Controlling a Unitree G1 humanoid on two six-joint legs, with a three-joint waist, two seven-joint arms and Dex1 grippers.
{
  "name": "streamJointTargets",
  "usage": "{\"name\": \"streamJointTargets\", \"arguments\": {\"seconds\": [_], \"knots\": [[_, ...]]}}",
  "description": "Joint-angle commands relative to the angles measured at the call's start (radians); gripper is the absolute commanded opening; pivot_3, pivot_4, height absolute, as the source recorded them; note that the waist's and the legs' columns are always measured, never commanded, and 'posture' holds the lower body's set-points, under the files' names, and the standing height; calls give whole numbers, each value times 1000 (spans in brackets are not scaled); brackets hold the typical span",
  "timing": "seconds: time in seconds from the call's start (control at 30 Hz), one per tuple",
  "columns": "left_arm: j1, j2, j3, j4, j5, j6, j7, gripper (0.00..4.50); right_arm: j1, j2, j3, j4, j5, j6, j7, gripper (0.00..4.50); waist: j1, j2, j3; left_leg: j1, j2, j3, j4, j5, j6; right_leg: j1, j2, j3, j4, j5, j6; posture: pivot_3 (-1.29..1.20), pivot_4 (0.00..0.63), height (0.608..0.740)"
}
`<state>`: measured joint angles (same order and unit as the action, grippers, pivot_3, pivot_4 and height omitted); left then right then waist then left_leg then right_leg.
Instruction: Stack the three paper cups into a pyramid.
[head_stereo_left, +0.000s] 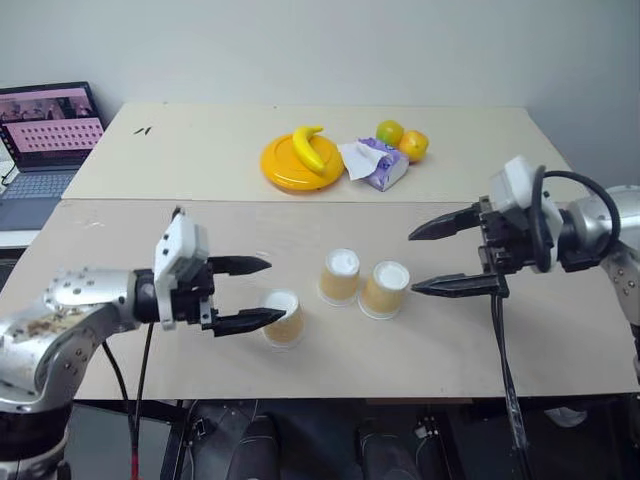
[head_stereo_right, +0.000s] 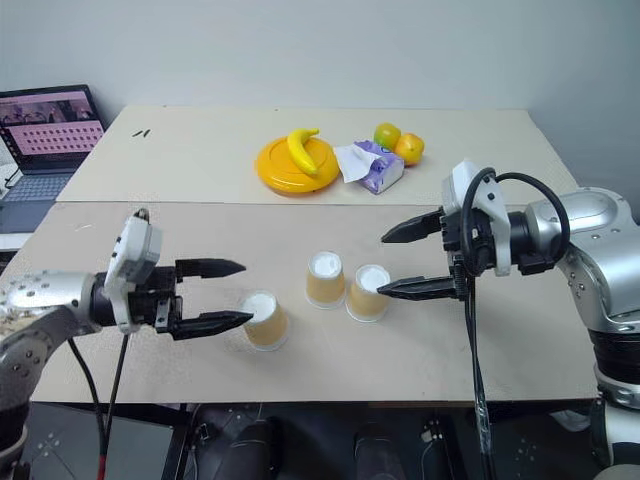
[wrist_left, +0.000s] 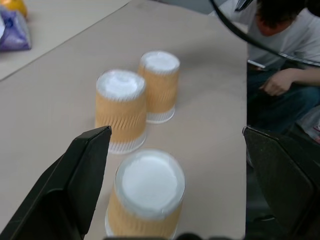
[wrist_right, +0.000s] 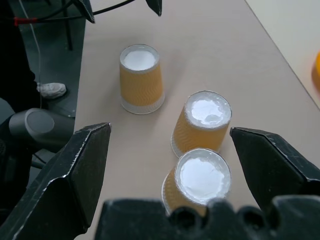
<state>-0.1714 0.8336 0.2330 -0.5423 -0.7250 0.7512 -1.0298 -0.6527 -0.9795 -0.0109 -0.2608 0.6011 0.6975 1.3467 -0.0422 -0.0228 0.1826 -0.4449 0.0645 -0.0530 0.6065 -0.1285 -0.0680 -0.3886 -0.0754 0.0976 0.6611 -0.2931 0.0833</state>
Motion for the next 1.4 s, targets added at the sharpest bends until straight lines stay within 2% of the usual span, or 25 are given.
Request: {"name": "streamJointTargets", "arguments": {"seconds": [0.03, 0.2, 0.53, 1.2, 1.23, 1.3, 1.4], "knots": [[56, -21, -6, -30, 83, -137, 20, 4500, -24, -3, -15, 4, 4, -27, 5, 4442, 6, 0, 0, 0, 0, 0, 0, 0, 0, 0, 0, 0, 0, 0, 0, 0, 150, 732], [112, -64, -53, -40, 128, -207, 52, 4500, -25, -6, -13, 10, 4, -28, 7, 4442, 10, 0, 0, 0, 0, 0, 0, 0, 0, 0, 0, 0, -1, 0, 0, 0, 150, 732], [138, -91, -104, 4, 190, -276, 82, 4500, -28, -20, -25, -1, 10, -16, -2, 4442, 9, 0, 0, 0, 0, 0, 0, 0, 0, 0, 0, 0, -1, 0, 0, 0, 150, 732], [50, -192, -208, 136, 263, -369, 121, 4500, -5, -86, -72, -25, 31, 7, -39, 4442, 10, 0, 0, 0, 0, 0, -1, 0, 0, 0, 0, 0, -2, 0, 0, 0, 150, 732], [48, -194, -210, 136, 262, -368, 121, 3964, -4, -87, -73, -27, 31, 8, -41, 4500, 10, 0, 0, 0, 0, 0, -1, 0, 0, 0, 0, 0, -2, 0, 0, 0, 150, 732], [41, -193, -220, 141, 274, -374, 118, 3626, -3, -89, -75, -29, 30, 10, -45, 4500, 10, 0, 0, 0, 0, 0, -1, 0, 0, 0, 0, 0, -2, 0, 0, 0, 150, 732], [25, -196, -227, 155, 282, -376, 118, 3626, -1, -91, -78, -30, 27, 8, -48, 4500, 9, 0, 0, 0, 0, 0, -1, 0, 0, 0, 0, 0, -1, 0, 0, 0, 150, 732]]}}
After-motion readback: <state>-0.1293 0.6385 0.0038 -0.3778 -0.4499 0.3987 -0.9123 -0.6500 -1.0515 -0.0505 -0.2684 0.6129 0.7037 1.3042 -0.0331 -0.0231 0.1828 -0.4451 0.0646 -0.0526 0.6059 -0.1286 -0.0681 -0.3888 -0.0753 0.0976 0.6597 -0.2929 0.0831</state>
